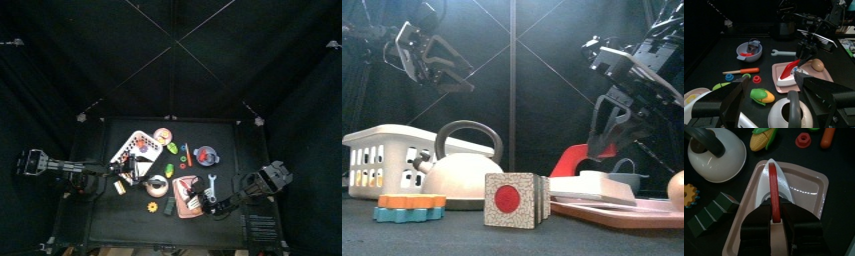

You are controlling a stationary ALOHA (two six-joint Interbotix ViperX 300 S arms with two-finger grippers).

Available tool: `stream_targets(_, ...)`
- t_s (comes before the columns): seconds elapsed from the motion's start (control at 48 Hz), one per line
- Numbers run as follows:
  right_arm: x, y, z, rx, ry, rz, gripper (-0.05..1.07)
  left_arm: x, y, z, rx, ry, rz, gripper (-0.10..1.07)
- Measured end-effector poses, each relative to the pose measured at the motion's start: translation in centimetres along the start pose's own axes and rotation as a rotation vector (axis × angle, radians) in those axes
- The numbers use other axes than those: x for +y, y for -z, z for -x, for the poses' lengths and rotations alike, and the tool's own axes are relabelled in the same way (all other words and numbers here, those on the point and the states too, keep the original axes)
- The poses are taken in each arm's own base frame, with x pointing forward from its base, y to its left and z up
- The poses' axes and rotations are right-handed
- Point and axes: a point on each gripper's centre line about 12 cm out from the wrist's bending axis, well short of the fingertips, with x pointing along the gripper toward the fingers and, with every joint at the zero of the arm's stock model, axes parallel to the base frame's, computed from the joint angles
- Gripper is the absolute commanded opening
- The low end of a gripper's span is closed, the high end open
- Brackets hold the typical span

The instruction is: Place iron on plate

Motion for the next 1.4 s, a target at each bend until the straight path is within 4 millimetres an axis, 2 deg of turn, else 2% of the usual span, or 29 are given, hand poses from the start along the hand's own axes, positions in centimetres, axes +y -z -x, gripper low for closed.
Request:
stream_targets(0.417, 0.2, 0.8, 0.6, 0.03, -0.017, 0.003, 0.48, 0.0, 0.1, 0.0, 0.003, 0.0, 0.001, 1.04)
stream_targets(0.542, 0.3, 0.9, 0.6, 0.032, -0.02, 0.003, 0.54, 0.0, 0.1, 0.0, 0.003, 0.0, 0.0, 1.04)
stream_targets(0.771, 0.3, 0.9, 0.6, 0.034, -0.023, 0.004, 0.74, 0.0, 0.1, 0.0, 0.003, 0.0, 0.0, 1.04)
stream_targets(0.917, 0.4, 0.9, 0.7, 0.035, -0.027, 0.005, 0.78, 0.0, 0.2, 0.0, 0.005, 0.0, 0.001, 1.04)
stream_targets(1.229, 0.6, -0.4, 1.9, 0.021, -0.064, -0.009, 0.78, 0.0, 0.2, 0.0, 0.005, 0.0, 0.001, 1.04)
stream_targets(1.396, 0.3, -2.5, 2.5, -0.019, -0.066, 0.066, 0.78, 0.0, 0.2, 0.1, 0.006, 0.0, -0.001, 1.04)
